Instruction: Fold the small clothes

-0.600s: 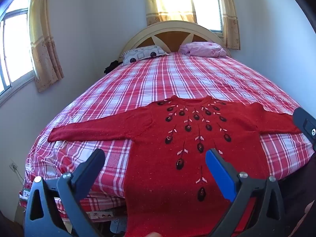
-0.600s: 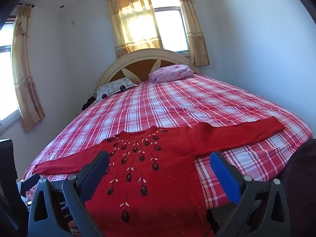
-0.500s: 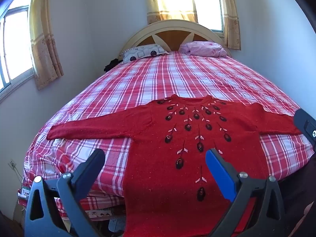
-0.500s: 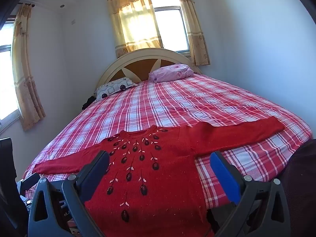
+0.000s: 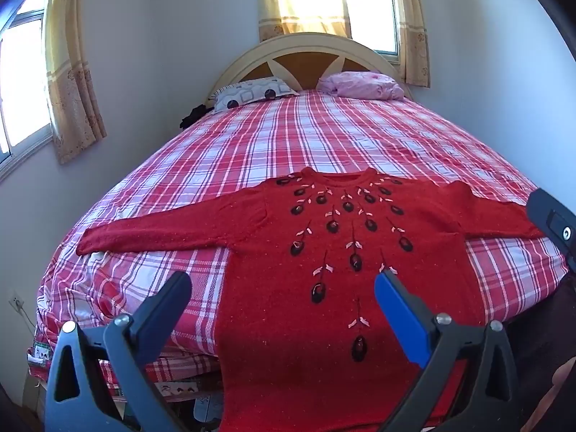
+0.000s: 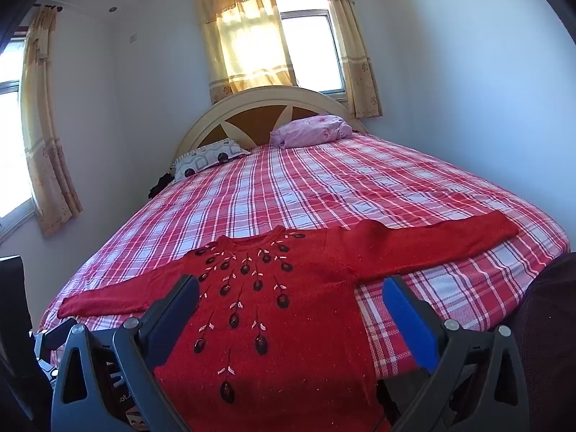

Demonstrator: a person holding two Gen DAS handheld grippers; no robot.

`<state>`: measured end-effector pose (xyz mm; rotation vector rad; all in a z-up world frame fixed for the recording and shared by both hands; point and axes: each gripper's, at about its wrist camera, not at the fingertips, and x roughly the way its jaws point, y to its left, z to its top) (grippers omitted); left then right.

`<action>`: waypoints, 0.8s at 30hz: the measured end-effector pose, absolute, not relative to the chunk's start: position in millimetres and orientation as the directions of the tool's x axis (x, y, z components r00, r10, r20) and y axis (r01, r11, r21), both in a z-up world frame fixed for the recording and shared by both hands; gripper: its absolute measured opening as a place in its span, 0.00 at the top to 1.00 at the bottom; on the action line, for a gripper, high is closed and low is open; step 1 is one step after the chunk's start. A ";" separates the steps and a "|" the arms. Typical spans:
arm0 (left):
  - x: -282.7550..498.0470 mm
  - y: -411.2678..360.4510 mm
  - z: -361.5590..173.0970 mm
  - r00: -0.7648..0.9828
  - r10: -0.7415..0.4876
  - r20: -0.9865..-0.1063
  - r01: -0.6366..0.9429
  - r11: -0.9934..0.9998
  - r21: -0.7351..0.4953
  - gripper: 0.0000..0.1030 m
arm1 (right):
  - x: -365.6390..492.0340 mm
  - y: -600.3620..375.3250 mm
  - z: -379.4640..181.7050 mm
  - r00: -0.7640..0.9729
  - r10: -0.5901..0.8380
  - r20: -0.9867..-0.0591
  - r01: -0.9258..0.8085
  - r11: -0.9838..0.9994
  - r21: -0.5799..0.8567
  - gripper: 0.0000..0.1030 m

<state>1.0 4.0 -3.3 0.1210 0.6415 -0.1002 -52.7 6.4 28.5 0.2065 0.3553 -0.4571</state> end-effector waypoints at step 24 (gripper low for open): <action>-1.5 3.1 -4.2 0.797 -0.061 -0.600 0.129 0.989 0.072 0.00 | -50.7 8.1 27.0 0.834 -0.394 -0.386 0.466 0.877 0.112 0.01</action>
